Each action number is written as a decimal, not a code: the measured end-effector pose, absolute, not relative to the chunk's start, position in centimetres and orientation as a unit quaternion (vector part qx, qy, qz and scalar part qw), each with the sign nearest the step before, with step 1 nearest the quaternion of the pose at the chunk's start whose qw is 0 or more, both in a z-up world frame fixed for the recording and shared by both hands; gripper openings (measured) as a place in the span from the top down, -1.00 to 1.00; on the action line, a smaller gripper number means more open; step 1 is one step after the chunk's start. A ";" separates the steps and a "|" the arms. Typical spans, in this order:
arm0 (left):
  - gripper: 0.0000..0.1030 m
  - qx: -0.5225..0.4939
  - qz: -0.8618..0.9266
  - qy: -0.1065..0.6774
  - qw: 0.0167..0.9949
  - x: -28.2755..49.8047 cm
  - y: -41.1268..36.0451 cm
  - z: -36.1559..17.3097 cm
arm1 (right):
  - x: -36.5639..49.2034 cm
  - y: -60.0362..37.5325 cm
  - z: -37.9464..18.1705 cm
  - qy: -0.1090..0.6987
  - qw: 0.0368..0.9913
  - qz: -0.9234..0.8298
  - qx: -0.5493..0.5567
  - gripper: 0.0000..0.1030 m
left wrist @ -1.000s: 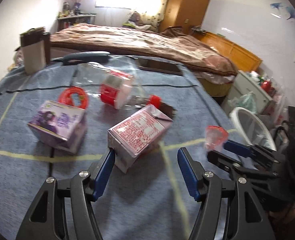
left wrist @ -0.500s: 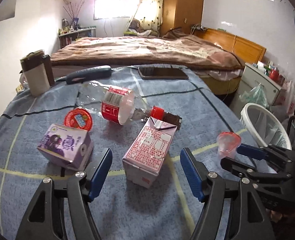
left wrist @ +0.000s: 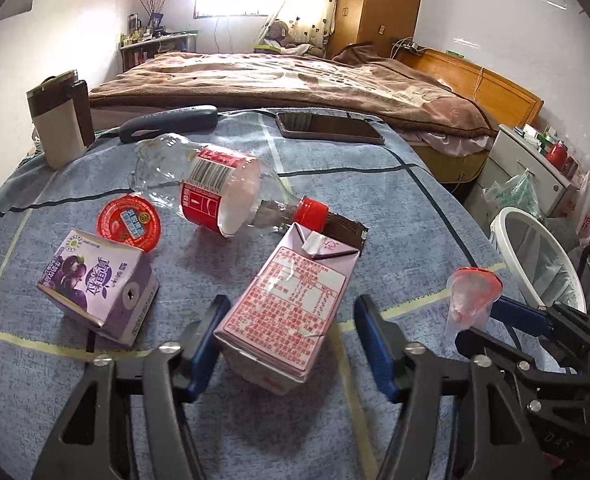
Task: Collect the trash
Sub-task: 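Grasp the pink milk carton with the left tool while the right tool grasps the small plastic cup, then carry carton and cup over the wastebasket and open both tools to drop them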
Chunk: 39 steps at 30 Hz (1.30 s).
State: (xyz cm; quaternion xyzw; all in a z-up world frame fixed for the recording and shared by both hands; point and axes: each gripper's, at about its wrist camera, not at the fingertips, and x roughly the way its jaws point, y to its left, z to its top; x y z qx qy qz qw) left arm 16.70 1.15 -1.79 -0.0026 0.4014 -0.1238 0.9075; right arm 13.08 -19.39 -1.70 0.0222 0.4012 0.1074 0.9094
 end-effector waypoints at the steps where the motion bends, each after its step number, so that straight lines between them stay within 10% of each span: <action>1: -0.09 0.000 -0.123 0.402 0.907 16.8 1.0 -1.8 | 13.0 -19.4 -1.6 0.401 0.909 0.108 0.022 -0.04; 8: 0.21 -0.004 -0.126 0.407 0.905 16.6 0.7 -1.8 | 12.9 -19.9 -1.3 0.397 0.911 0.108 0.027 -0.04; 39: 0.27 0.003 -0.143 0.380 0.914 14.0 -3.0 0.4 | 11.4 -24.3 0.4 0.370 0.923 0.092 0.054 -0.04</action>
